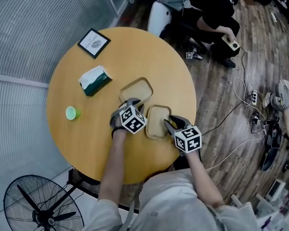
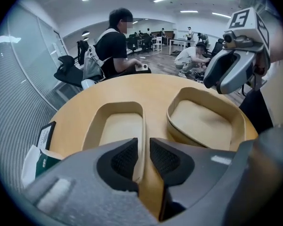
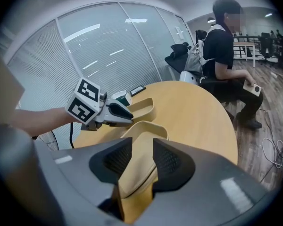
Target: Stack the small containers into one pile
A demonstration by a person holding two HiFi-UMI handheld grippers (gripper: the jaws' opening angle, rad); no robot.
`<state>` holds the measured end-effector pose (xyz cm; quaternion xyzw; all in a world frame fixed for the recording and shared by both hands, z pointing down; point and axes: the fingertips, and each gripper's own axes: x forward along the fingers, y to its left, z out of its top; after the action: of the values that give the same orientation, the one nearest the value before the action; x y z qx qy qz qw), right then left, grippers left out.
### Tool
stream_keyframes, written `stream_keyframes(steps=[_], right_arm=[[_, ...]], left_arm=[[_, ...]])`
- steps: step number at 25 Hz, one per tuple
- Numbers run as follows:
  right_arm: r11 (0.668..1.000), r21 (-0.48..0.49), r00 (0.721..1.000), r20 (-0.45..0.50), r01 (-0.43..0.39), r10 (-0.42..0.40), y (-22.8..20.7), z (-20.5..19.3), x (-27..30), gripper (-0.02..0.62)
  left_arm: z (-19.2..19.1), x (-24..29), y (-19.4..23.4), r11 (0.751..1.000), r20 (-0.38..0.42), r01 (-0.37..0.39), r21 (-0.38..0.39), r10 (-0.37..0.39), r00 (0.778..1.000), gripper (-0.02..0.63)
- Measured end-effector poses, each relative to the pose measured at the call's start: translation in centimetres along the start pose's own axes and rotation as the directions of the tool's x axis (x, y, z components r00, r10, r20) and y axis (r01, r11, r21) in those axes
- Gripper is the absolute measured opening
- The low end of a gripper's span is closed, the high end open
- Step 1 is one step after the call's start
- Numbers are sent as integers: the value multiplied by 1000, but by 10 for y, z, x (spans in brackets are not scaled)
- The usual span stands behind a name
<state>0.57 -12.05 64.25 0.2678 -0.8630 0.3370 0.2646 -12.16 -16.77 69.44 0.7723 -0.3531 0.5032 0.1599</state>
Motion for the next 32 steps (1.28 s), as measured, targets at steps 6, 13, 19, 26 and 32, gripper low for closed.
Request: stream_keyframes(steps=[6,13,19,26,32], right_arm=[[1000,7,1000,1,1,-1,-3,-3,-4,135],[1000,18,1000,13,12,-12,-7,-3,-12,135],[1000,14,1000,26,14,-15,0,-3,-15,133],[1000,7,998,56,19,-19,8,1,-25,133],[999,22,994,107,32,-34,3,15,-38,132]], left_arm=[[0,13,0,996,-68,19,91,-13,998,66],[3,14,3,990,-81,14,138,-3,997,23],[5,-3,3,986,-58,-15,165,25,998,21],[18,-34,-6,970,-12,-67,234,72,997,20],[31,-57,-39,921,18,-64,385,62,998,20]])
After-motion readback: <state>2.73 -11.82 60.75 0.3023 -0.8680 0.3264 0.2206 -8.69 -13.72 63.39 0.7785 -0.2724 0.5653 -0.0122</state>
